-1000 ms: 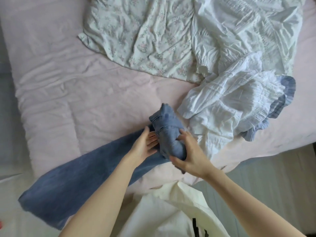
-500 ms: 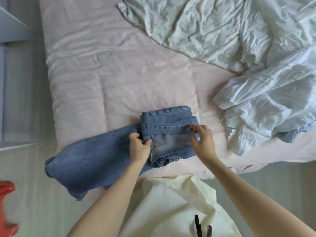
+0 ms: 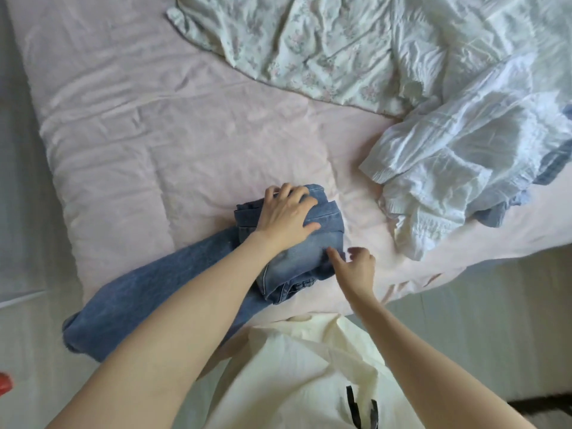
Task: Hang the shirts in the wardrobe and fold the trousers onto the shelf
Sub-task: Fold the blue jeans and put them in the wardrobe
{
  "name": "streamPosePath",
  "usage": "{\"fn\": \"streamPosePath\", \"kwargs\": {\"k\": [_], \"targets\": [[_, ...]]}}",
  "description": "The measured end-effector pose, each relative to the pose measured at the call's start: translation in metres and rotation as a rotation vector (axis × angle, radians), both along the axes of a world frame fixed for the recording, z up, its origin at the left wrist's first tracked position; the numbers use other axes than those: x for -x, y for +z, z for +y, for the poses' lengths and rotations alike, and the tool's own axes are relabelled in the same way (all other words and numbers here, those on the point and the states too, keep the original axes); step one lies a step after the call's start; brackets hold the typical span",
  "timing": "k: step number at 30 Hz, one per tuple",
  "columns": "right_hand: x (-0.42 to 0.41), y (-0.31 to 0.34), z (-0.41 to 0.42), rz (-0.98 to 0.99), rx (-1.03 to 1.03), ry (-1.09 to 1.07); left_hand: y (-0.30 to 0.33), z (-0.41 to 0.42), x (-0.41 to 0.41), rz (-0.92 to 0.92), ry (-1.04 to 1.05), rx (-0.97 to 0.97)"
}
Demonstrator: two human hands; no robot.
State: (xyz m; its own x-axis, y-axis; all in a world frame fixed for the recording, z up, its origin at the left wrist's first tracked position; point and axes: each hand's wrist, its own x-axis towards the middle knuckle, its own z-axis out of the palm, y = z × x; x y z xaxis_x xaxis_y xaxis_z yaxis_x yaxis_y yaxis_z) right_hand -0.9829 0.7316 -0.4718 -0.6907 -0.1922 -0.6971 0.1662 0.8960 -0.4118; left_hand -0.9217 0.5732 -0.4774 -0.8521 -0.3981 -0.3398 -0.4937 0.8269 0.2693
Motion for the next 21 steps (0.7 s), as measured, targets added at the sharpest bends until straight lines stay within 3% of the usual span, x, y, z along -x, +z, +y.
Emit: {"fn": "streamPosePath", "kwargs": {"k": [4, 7, 12, 17, 21], "targets": [[-0.008, 0.0, -0.009, -0.333, 0.043, -0.456, -0.004, 0.0, 0.023, -0.015, -0.015, 0.002], [-0.007, -0.005, -0.016, -0.369, 0.076, -0.533, -0.002, -0.005, 0.032, -0.022, 0.055, -0.121], [-0.006, -0.004, -0.004, -0.253, 0.121, -0.417, 0.009, -0.022, 0.037, -0.051, 0.309, -0.337], [-0.008, -0.002, 0.025, -0.088, 0.091, -0.151, 0.009, -0.03, 0.033, -0.014, 0.593, -0.378], [-0.009, -0.01, 0.032, -0.125, 0.053, 0.033, 0.009, -0.023, 0.041, -0.202, 0.373, -0.176]]}}
